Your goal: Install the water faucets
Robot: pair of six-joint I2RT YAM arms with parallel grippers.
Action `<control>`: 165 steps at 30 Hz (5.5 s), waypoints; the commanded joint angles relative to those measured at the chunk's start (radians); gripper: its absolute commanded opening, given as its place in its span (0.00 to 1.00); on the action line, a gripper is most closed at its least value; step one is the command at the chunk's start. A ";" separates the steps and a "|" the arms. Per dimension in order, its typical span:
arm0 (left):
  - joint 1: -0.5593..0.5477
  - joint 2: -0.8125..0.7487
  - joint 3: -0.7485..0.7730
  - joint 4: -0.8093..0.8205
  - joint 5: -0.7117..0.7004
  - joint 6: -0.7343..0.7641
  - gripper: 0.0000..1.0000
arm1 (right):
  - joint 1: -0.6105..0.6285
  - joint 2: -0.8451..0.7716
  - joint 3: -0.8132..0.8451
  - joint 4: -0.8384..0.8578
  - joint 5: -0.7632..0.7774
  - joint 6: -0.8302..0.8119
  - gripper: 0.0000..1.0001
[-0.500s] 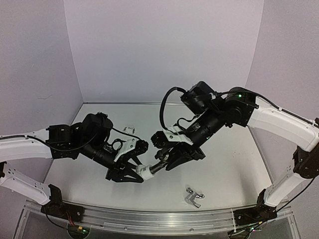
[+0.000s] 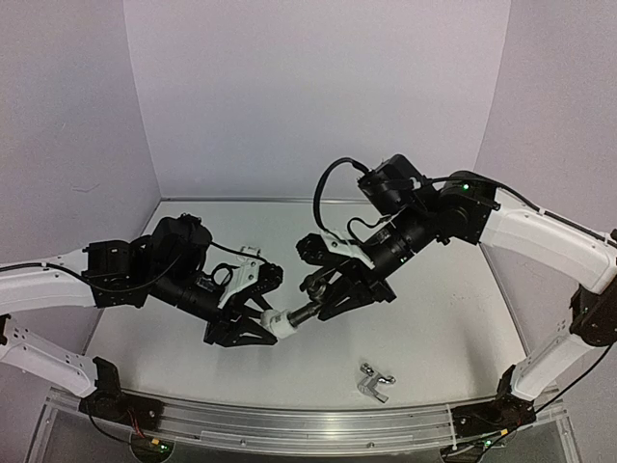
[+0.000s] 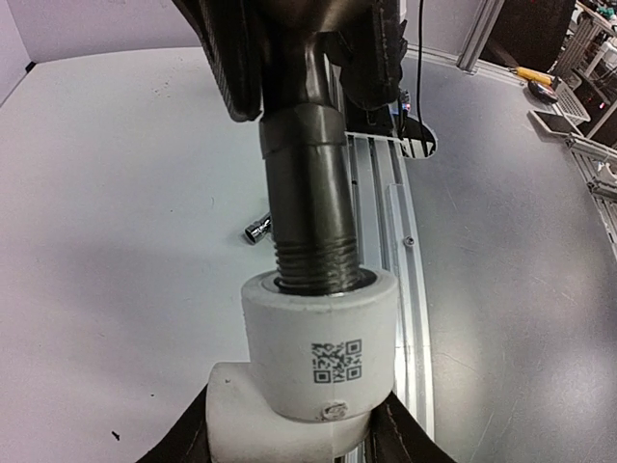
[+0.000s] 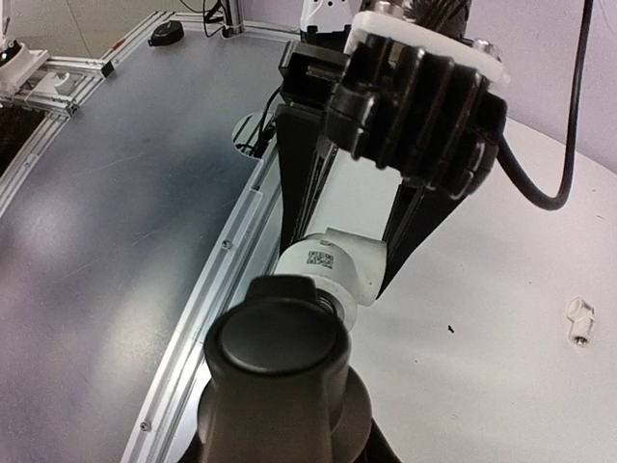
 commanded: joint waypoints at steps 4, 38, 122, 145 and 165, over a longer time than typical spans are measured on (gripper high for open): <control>0.003 -0.039 0.032 0.111 -0.060 0.038 0.00 | -0.010 -0.030 -0.023 0.070 -0.052 0.097 0.00; -0.062 -0.026 0.024 0.149 -0.421 0.180 0.00 | -0.101 0.093 -0.020 0.130 -0.123 0.458 0.00; -0.241 0.061 -0.108 0.570 -1.140 0.533 0.30 | -0.310 0.174 -0.194 0.750 -0.304 1.230 0.00; -0.172 -0.023 -0.071 0.369 -1.001 0.249 0.76 | -0.376 0.147 -0.194 0.807 -0.363 1.225 0.00; 0.108 -0.122 0.081 0.160 -0.312 -0.699 1.00 | -0.419 -0.025 -0.015 0.396 -0.330 0.397 0.00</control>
